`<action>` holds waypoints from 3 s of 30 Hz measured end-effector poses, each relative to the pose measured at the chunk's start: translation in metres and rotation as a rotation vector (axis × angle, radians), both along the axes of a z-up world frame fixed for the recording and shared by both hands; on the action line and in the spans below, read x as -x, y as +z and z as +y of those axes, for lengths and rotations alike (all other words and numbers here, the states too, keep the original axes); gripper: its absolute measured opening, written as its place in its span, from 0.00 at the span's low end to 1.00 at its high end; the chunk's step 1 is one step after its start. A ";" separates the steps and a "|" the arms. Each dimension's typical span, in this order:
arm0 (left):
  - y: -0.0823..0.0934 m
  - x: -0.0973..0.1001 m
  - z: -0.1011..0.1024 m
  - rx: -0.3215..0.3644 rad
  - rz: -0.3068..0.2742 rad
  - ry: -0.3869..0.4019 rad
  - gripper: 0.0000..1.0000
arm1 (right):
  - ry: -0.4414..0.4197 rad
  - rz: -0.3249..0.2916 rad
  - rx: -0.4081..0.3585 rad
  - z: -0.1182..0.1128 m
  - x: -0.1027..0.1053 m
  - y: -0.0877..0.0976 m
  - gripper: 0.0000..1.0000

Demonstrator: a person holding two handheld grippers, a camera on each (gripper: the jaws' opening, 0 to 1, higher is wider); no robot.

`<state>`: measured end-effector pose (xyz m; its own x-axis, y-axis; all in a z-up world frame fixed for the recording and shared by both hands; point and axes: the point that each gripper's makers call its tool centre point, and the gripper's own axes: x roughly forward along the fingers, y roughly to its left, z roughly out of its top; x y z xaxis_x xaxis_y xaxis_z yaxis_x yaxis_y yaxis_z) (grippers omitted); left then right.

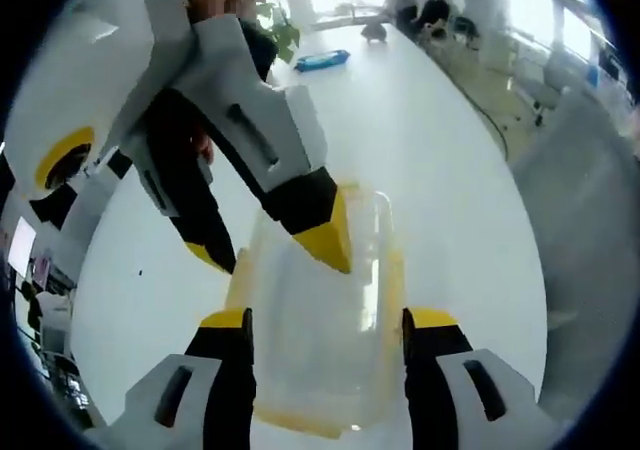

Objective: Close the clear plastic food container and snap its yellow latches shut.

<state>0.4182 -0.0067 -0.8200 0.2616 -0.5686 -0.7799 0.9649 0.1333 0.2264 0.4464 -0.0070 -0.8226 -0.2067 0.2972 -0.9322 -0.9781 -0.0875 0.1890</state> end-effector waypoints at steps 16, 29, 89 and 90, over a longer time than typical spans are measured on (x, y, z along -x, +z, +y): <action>0.000 0.003 -0.003 -0.008 -0.011 -0.044 0.52 | 0.000 0.129 0.017 0.006 0.003 -0.007 0.54; -0.003 0.002 -0.005 0.017 -0.060 0.015 0.51 | -0.100 0.193 0.023 0.016 0.006 -0.011 0.57; 0.005 0.005 -0.011 0.057 0.048 0.074 0.53 | -0.371 -0.028 -0.150 0.016 0.006 0.001 0.61; 0.005 0.005 -0.010 0.054 0.051 0.074 0.53 | -0.382 -0.040 -0.151 0.016 0.005 0.001 0.61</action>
